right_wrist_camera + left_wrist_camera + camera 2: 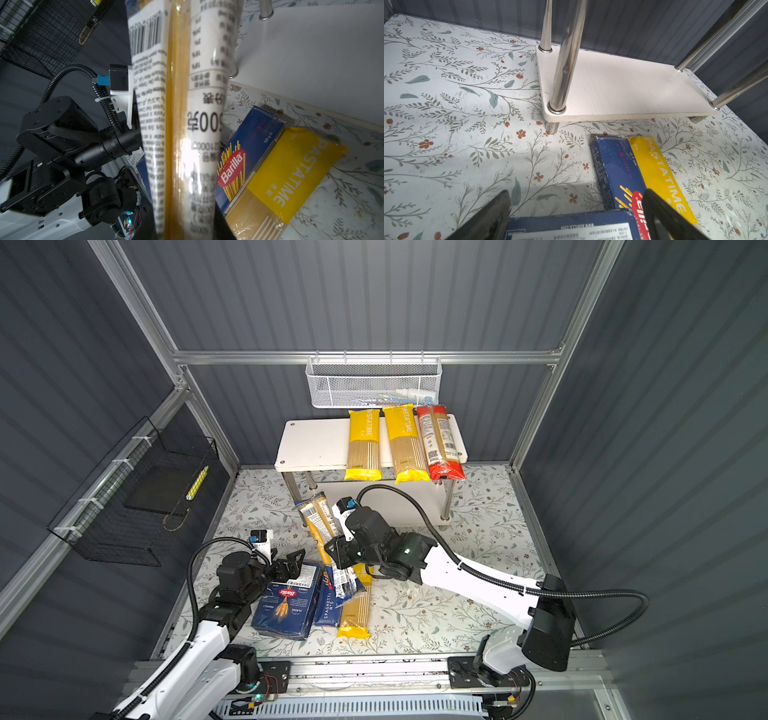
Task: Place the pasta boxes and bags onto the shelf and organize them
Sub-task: 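Carry the clear spaghetti bag up over the top shelf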
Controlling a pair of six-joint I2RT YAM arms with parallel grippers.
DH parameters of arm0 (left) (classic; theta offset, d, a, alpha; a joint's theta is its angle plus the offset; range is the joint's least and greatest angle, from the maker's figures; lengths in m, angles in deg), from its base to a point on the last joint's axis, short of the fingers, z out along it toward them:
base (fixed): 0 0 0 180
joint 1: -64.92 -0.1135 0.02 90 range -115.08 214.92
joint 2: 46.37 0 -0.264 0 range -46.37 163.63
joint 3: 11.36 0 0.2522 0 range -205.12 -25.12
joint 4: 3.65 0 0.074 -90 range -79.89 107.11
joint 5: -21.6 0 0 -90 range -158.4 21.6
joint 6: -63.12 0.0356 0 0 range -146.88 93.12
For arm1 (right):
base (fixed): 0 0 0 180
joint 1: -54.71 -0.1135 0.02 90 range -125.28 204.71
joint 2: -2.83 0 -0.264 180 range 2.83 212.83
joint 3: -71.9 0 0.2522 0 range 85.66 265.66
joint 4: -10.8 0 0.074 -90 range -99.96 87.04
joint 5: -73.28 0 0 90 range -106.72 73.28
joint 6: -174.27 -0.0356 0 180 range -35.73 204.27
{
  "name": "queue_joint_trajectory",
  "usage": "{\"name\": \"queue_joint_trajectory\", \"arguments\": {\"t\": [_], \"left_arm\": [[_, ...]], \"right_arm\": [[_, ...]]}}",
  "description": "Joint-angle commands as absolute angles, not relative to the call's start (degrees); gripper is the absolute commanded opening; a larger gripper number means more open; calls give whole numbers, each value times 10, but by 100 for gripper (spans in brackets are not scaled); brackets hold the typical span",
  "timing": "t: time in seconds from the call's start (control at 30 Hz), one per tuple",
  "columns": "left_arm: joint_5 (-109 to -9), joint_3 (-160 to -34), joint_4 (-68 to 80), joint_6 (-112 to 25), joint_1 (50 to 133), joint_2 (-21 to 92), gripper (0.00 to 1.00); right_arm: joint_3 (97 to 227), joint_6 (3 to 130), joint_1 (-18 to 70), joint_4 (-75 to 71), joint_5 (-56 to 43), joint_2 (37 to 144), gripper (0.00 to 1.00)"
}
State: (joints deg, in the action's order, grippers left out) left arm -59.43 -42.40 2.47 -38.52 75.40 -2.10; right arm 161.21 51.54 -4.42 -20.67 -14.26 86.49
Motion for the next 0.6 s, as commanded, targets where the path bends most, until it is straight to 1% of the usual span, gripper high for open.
{"name": "queue_joint_trajectory", "arguments": {"t": [0.0,0.2,0.57], "left_arm": [[-594,-431,32,-377,756,-23,100],[-594,-431,32,-377,756,-24,100],[-593,-431,32,-377,756,-26,100]], "right_arm": [[1670,530,-49,-165,-160,857,20],[1715,547,-56,-177,-187,869,20],[1931,616,-55,-293,-226,972,22]]}}
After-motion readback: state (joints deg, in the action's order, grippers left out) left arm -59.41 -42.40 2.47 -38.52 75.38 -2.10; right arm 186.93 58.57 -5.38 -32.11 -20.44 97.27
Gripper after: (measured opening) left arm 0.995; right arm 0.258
